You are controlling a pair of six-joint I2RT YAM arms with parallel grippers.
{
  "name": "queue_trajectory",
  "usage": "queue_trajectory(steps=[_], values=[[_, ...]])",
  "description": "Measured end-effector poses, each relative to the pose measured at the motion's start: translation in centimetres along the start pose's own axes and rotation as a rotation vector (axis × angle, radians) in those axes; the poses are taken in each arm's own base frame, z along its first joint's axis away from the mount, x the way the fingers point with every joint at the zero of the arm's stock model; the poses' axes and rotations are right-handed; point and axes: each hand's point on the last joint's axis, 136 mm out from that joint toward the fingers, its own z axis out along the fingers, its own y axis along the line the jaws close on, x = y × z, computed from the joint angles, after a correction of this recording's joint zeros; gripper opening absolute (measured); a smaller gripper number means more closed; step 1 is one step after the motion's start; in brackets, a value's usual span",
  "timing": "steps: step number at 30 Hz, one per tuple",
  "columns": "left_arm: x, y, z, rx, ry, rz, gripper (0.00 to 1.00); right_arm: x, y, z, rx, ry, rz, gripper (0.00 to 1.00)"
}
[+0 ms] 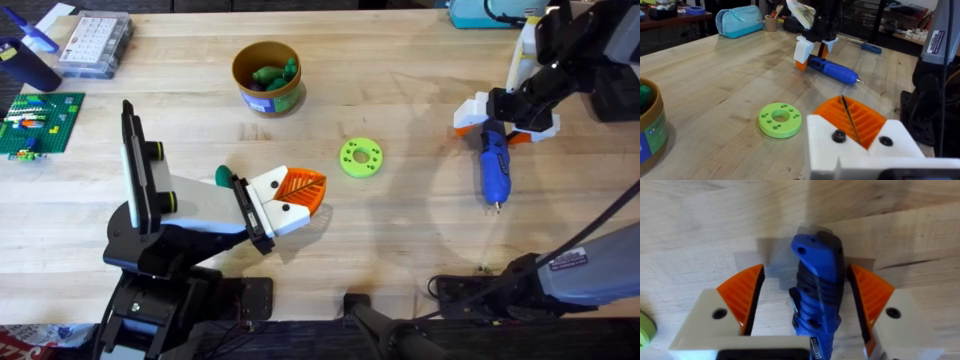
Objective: Pick up the gripper from the table and insert it into the empty holder that is missing its gripper. Then pick up a screw, insert it into the mounting hole, and use the screwdriver to tighten it. Finally, clean up the table by picking up the vegetable and placing it into the bucket.
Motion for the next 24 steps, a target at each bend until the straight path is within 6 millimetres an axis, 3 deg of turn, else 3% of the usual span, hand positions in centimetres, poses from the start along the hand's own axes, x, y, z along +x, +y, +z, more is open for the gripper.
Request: queue_trajectory(steps=[15, 18, 24], values=[[0.0, 0.0, 0.0, 0.001, 0.0, -0.001, 0.019, 1.2, -0.3, -0.7, 0.01, 0.023, 0.001, 0.982], [0.0, 0.0, 0.0, 0.001, 0.0, -0.001, 0.019, 1.2, -0.3, -2.1, 0.01, -0.01, -0.002, 0.982], [0.0, 0.0, 0.0, 0.001, 0.0, -0.002, 0.019, 0.7, -0.2, -7.5, 0.008, -0.181, -0.016, 0.982]])
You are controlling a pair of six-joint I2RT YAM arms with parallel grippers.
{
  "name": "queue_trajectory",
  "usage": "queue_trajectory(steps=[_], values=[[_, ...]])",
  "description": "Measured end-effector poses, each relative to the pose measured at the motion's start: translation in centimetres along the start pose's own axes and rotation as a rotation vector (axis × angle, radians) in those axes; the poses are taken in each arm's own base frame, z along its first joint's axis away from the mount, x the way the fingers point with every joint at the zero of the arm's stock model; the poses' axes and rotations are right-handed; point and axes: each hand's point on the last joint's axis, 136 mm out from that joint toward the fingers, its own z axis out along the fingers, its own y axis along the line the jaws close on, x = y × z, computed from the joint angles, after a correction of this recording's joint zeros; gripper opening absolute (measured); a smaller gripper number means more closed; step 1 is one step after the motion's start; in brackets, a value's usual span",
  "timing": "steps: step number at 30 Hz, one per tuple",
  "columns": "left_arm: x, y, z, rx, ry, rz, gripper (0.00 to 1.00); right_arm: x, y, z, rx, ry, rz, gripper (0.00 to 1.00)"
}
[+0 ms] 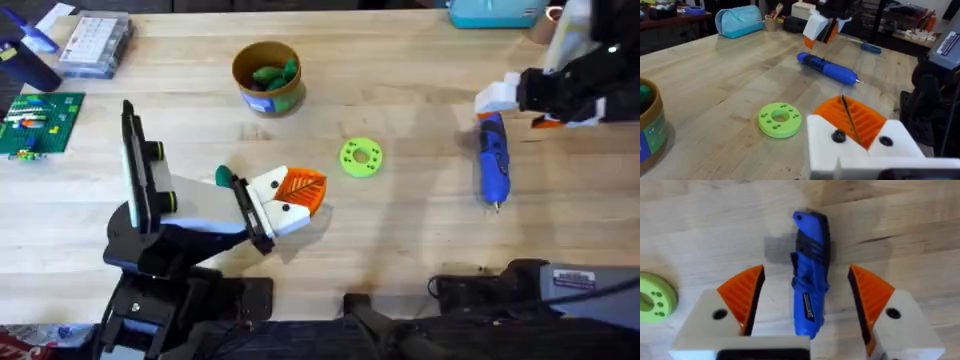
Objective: Pick up the gripper from the table and insert it into the empty holder that is missing its gripper. Then pick up a screw, insert it into the mounting hole, and use the screwdriver to tighten it. Finally, clean up the table by picking up the vegetable and placing it into the bucket.
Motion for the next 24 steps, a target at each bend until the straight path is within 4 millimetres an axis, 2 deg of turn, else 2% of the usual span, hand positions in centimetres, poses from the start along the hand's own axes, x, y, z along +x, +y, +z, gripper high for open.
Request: queue_trajectory(steps=[3, 6, 24], values=[[0.0, 0.0, 0.0, 0.0, 0.0, -0.001, 0.019, 0.1, 0.0, -1.7, -0.001, -0.038, -0.003, 0.982], [0.0, 0.0, 0.0, 0.0, 0.0, -0.001, 0.019, 0.3, 0.0, -1.7, -0.001, -0.041, -0.003, 0.982], [0.0, 0.0, 0.0, 0.0, 0.0, -0.001, 0.019, 1.9, -0.1, 4.6, 0.0, 0.01, -0.005, 0.982]])
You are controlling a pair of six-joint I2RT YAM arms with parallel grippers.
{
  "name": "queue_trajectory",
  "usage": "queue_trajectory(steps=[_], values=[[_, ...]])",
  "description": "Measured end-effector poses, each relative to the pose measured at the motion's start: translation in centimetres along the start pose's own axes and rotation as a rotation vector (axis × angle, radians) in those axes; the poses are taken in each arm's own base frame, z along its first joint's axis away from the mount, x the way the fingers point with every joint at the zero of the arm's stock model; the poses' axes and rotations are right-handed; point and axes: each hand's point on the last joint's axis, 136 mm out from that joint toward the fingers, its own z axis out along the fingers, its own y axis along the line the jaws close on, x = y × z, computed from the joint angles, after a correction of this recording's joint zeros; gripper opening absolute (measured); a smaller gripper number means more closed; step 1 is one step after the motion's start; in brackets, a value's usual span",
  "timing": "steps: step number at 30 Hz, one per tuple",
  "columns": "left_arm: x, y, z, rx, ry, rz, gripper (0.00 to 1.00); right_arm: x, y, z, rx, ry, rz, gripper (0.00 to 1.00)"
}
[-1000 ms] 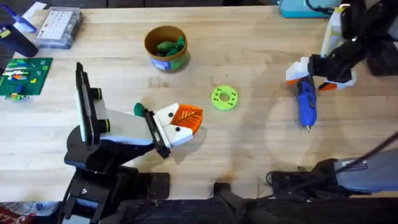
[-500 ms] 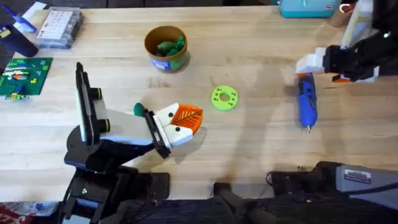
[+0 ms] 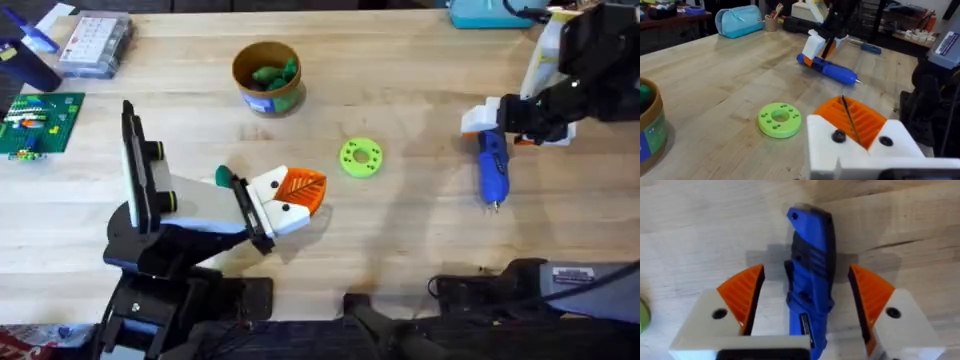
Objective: Pick up the gripper from the table and insert it into the empty holder that is missing its gripper. Then pick up a screw, insert it into the mounting hole, and use the screwdriver to tighten it. Finally, clean up the table by picking up the vegetable and placing it into the bucket.
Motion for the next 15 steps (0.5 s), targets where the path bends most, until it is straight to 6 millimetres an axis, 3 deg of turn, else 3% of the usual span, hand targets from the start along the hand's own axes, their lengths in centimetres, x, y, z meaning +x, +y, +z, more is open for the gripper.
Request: queue_trajectory(steps=[8, 15], values=[[0.0, 0.0, 0.0, 0.0, 0.0, 0.0, 0.019, 0.3, -0.1, 2.3, 0.001, 0.052, 0.0, 0.982], [0.0, 0.0, 0.0, 0.0, 0.0, 0.0, 0.019, 0.7, -0.1, 2.5, 0.004, 0.072, -0.011, 0.961]])
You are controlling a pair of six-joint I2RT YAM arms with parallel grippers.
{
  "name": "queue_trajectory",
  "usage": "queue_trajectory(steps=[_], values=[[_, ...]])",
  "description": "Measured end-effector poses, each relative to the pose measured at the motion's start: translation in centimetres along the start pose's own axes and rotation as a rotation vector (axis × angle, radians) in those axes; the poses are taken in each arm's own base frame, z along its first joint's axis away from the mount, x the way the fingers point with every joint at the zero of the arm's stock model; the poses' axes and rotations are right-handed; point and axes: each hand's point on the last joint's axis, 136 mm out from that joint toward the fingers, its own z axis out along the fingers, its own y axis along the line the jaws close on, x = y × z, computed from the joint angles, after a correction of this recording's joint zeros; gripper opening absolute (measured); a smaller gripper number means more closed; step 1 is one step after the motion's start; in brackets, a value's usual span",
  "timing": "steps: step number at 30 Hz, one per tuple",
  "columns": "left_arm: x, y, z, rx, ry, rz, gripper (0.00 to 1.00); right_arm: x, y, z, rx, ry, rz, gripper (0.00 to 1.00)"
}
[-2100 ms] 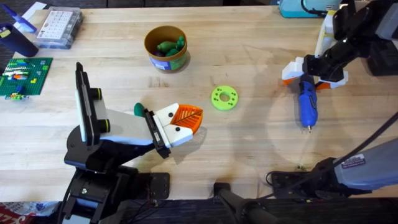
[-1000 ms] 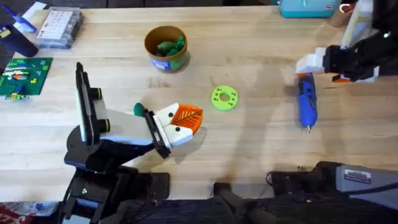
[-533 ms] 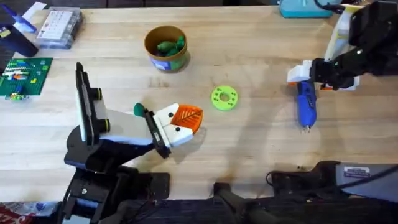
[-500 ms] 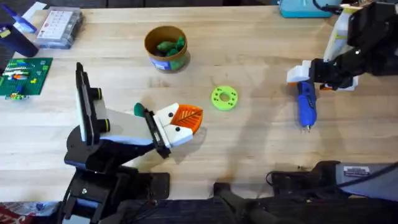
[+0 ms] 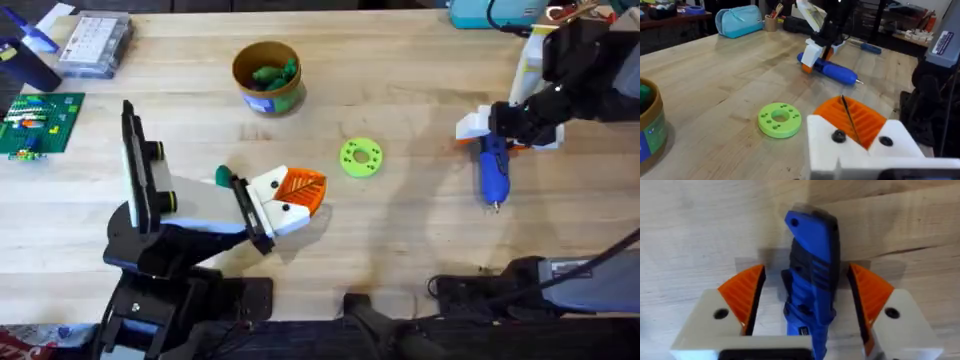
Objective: Pick up the gripper from the table and insert it into the empty holder that is missing its gripper. Then pick up a screw, insert it into the mounting hole, and use the screwdriver to tighten it. Finally, clean up the table by picking up the vegetable and placing it into the bucket.
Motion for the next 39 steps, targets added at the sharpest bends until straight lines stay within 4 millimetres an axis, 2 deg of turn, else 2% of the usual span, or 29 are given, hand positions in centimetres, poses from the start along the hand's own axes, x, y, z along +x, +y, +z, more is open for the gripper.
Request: queue_trajectory(steps=[4, 11, 13, 15, 16, 24, 28, 34, 39], values=[[0.0, 0.0, 0.0, 0.0, 0.0, 0.0, 0.019, -0.2, -0.1, 0.0, 0.006, -0.009, -0.003, 0.886], [0.0, 0.0, 0.0, 0.0, 0.0, 0.0, 0.019, -0.2, -0.3, 0.1, 0.017, -0.008, -0.004, 0.506], [0.0, 0.0, 0.0, 0.0, 0.0, 0.0, 0.019, -0.3, -0.4, 0.1, 0.02, -0.008, -0.005, 0.323], [0.0, 0.0, 0.0, 0.0, 0.0, 0.0, 0.019, -0.2, -0.4, 0.3, 0.019, -0.004, -0.002, 0.075], [0.0, 0.0, 0.0, 0.0, 0.0, 0.0, 0.019, -0.2, -0.4, 0.3, 0.019, -0.003, -0.001, 0.032], [0.0, 0.0, 0.0, 0.0, 0.0, 0.0, 0.019, 0.1, -0.4, 0.0, 0.017, 0.018, 0.0, 0.027], [0.0, 0.0, 0.0, 0.0, 0.0, 0.0, 0.019, -0.5, -0.3, -1.2, 0.015, 0.014, 0.0, 0.027], [0.0, 0.0, 0.0, 0.0, 0.0, 0.0, 0.019, -3.6, -0.2, -6.3, 0.014, -0.117, -0.002, 0.027], [0.0, 0.0, 0.0, 0.0, 0.0, 0.0, 0.019, -4.7, 0.0, -10.0, 0.009, -0.219, -0.004, 0.027]])
